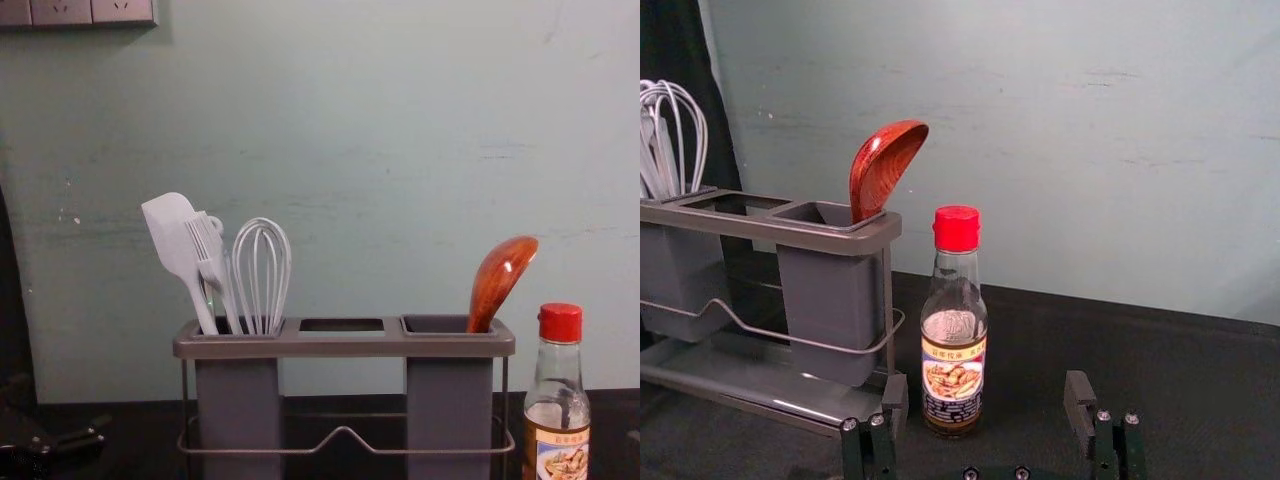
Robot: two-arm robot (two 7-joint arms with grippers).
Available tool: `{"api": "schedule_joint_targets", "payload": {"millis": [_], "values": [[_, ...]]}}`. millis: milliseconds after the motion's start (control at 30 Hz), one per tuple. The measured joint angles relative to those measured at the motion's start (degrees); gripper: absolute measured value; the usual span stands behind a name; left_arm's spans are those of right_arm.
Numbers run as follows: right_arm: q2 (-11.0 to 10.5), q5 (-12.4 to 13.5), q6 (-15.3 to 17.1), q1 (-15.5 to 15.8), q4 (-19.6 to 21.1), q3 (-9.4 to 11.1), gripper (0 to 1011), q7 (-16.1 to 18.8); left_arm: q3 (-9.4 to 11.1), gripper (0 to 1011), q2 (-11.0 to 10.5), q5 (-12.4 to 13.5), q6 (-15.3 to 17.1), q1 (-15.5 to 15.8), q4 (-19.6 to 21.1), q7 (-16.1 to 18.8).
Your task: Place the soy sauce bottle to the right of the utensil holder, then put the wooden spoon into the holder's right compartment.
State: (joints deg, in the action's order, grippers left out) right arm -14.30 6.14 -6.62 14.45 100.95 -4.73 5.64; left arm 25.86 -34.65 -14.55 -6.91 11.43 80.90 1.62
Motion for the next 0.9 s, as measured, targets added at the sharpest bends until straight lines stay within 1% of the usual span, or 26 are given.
{"api": "schedule_joint_targets", "payload": {"millis": [900], "values": [[0.0,-0.2,0.0,0.1,0.2,-0.1,1002,-0.3,0.0,1005,0.0,0.0,0.0,0.0,0.0,0.0]]}}
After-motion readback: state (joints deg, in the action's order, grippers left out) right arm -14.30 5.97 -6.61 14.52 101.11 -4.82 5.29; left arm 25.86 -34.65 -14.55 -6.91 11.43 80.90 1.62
